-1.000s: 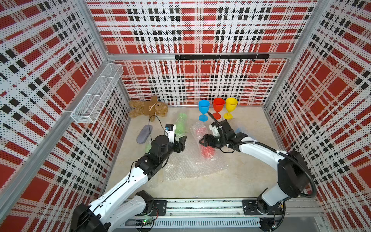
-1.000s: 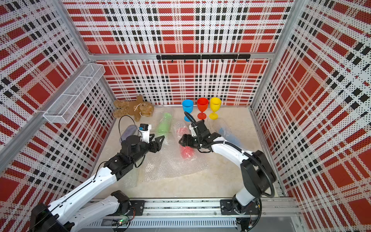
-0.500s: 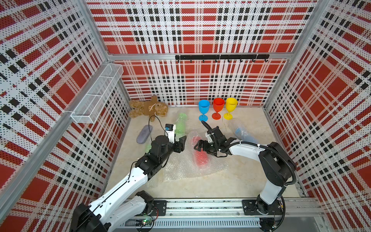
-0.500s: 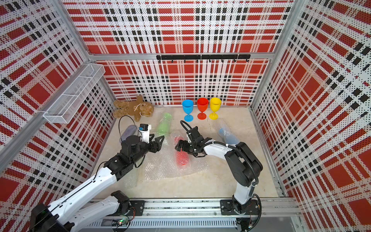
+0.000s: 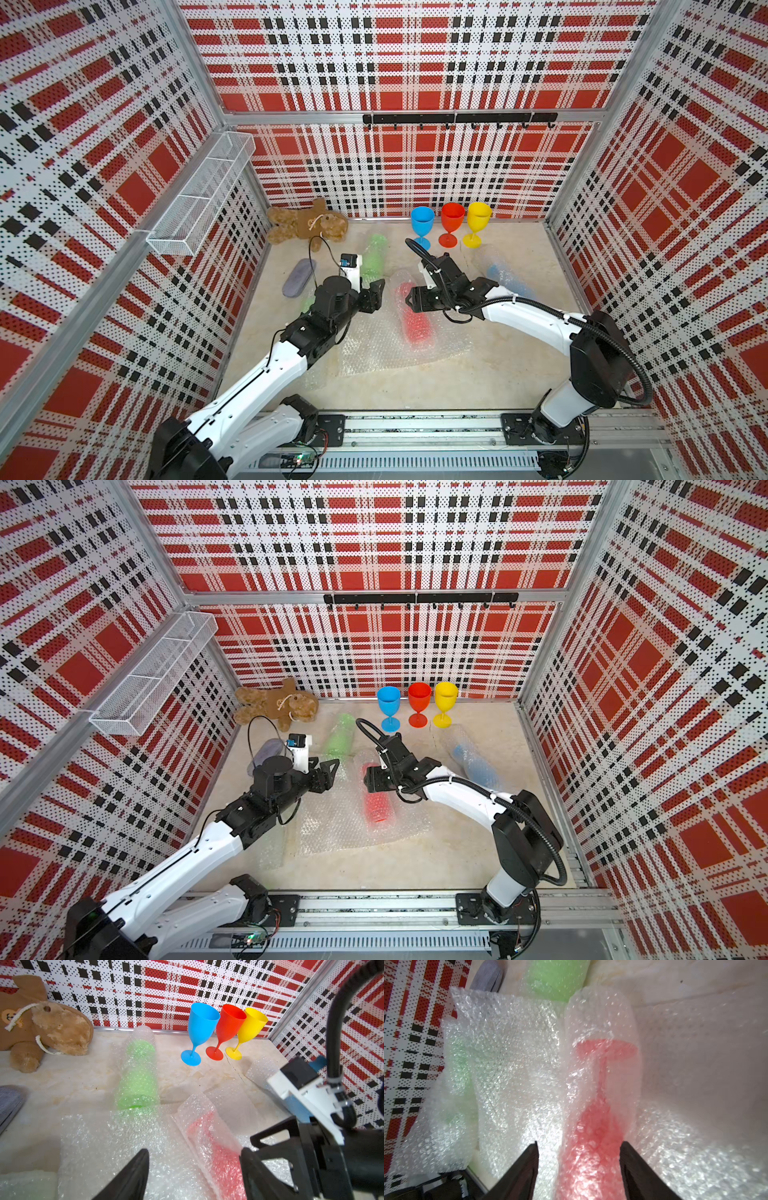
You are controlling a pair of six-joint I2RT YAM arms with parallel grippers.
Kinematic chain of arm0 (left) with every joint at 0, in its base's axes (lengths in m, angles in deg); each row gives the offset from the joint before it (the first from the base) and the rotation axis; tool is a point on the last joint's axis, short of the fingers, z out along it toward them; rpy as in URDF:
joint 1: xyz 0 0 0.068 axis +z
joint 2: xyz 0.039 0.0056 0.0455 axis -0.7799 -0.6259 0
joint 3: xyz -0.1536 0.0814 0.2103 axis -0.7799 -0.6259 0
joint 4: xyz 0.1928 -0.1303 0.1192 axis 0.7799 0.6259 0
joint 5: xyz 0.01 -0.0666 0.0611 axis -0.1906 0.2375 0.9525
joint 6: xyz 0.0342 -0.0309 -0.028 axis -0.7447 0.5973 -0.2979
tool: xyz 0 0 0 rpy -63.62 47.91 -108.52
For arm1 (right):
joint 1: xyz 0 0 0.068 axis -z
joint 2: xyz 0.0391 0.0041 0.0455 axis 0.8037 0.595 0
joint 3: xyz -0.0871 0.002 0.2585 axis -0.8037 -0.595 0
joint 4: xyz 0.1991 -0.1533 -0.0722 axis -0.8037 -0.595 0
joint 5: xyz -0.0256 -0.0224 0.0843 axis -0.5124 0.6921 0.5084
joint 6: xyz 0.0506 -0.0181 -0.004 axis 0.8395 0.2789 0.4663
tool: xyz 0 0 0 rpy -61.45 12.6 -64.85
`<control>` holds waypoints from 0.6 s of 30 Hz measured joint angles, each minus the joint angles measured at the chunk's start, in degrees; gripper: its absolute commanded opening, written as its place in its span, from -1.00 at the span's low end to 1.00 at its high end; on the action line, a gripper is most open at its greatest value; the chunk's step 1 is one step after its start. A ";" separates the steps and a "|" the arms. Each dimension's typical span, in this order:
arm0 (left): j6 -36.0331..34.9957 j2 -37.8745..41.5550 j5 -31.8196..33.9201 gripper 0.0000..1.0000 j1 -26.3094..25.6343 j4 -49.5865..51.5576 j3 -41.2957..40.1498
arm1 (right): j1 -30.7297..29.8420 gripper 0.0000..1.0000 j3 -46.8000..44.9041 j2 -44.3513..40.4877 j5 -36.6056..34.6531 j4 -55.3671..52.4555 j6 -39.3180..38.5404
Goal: Unpack wine glasses from bubble wrap
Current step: Place the bubble wrap at the center of the board.
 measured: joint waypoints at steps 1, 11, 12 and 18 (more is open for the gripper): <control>1.73 -1.29 -1.66 0.41 1.01 0.92 1.53 | -0.07 0.05 -0.31 0.00 0.42 -0.15 -0.33; 22.47 -14.67 -18.75 0.46 4.52 -2.36 -3.21 | -0.07 -0.32 -5.16 0.02 0.79 0.63 -1.86; 23.71 -16.06 -19.47 0.47 4.20 -2.36 -3.61 | -0.07 -0.34 -5.42 0.00 0.79 1.01 -1.92; 28.46 -21.16 -19.82 0.47 1.99 -3.06 -2.47 | -0.02 -0.44 -7.45 -0.90 0.37 4.00 -2.32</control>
